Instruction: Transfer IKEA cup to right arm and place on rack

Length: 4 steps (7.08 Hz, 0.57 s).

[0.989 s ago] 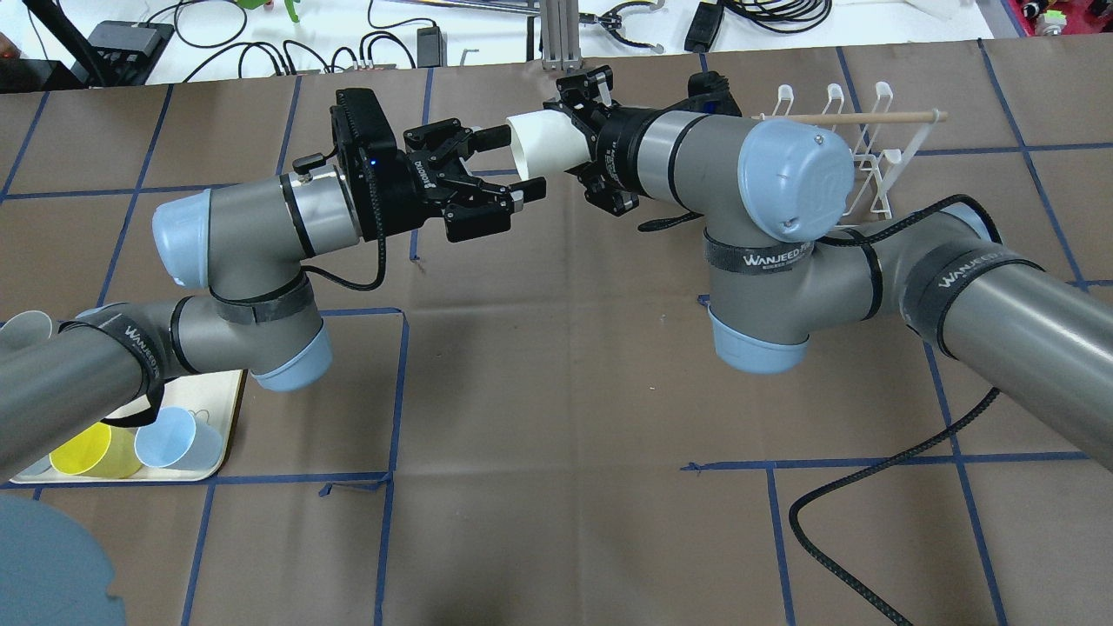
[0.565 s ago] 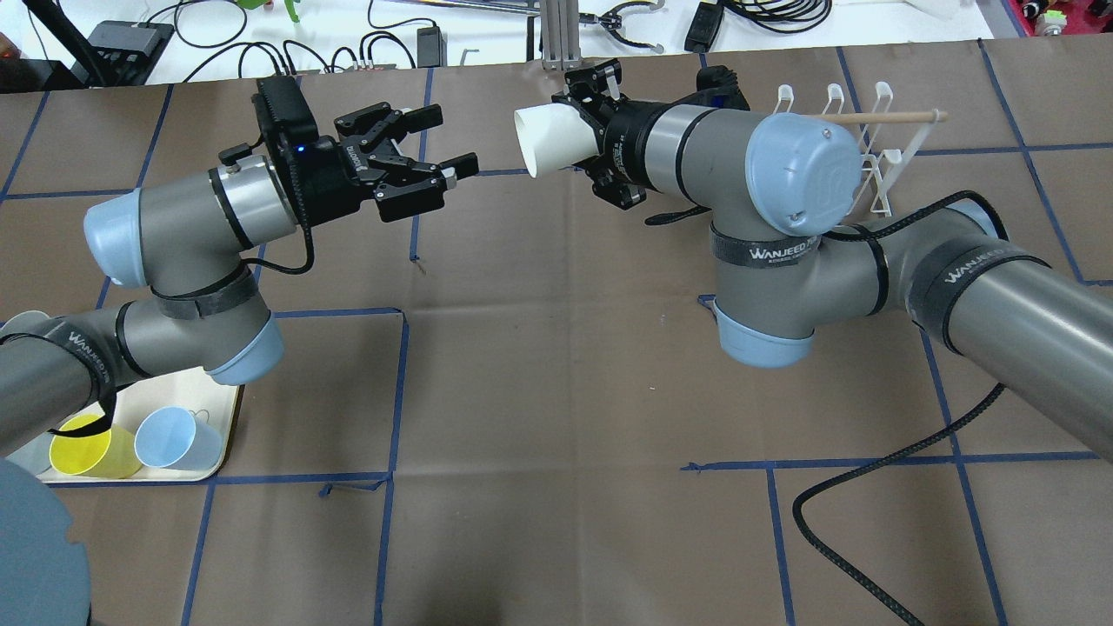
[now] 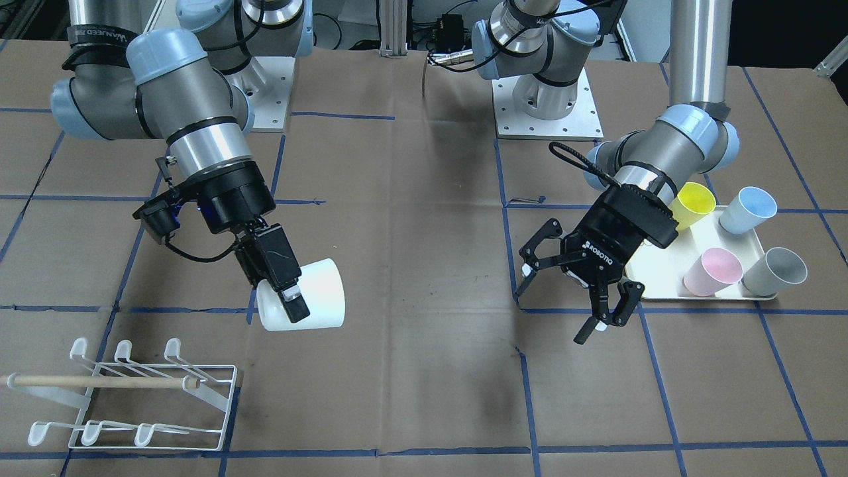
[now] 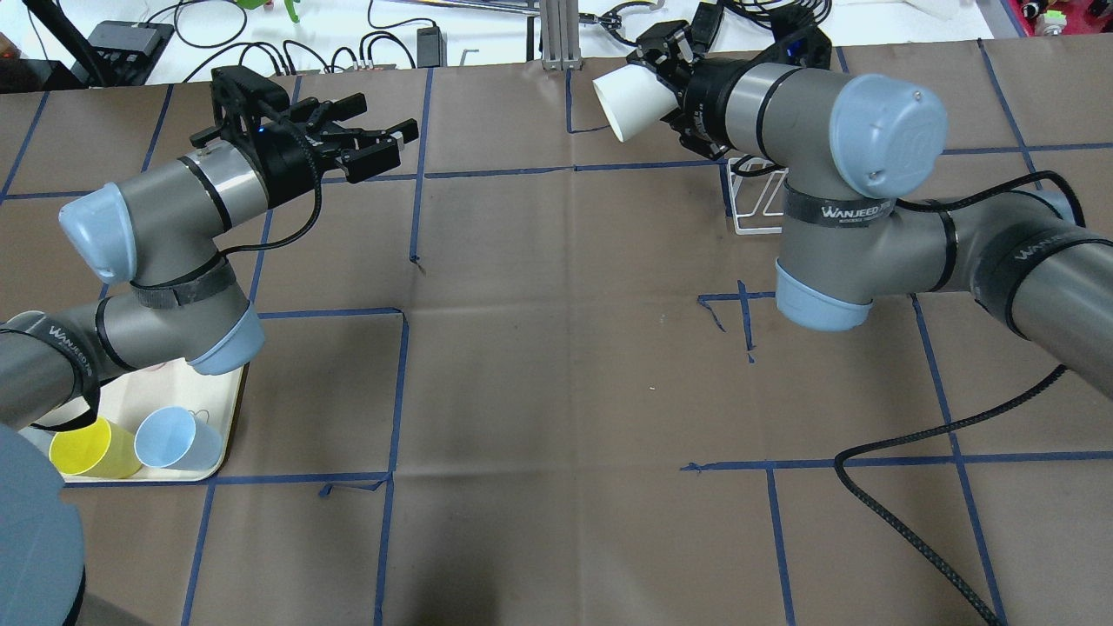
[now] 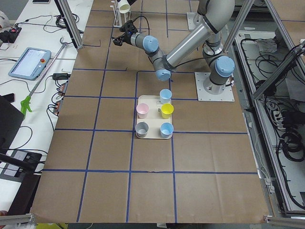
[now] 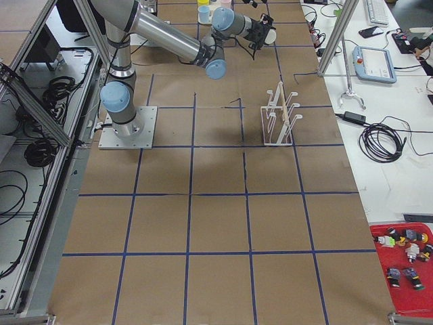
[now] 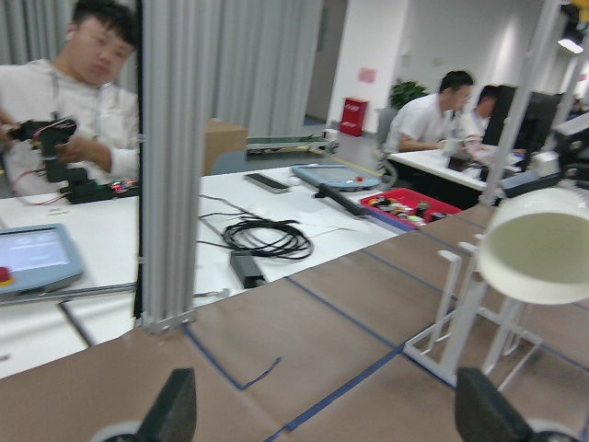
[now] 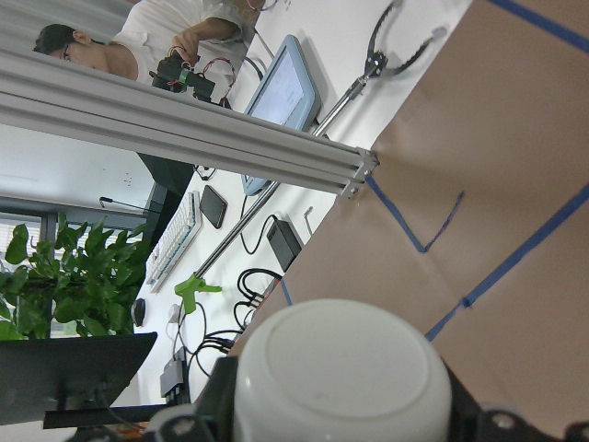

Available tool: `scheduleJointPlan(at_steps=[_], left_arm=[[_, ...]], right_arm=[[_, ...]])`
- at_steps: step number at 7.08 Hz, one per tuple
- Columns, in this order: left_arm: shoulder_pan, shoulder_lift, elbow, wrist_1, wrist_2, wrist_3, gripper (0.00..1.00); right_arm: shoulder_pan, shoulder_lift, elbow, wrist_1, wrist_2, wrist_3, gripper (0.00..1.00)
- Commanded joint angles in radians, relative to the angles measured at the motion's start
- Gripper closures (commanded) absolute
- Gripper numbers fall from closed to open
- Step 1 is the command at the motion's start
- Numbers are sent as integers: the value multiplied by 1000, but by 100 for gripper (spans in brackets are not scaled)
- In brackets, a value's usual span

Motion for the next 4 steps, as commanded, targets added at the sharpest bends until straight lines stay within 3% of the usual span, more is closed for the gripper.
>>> scheduleJointPlan(at_steps=[1, 3, 4], left_arm=[[-104, 31, 115, -316, 361, -18, 1], [-236, 51, 265, -739, 667, -96, 1], [-256, 83, 329, -984, 731, -139, 1]], right_arm=[[-75, 13, -10, 0, -70, -409, 67], [-104, 60, -94, -3, -163, -702, 69], [-106, 89, -139, -6, -212, -808, 69]])
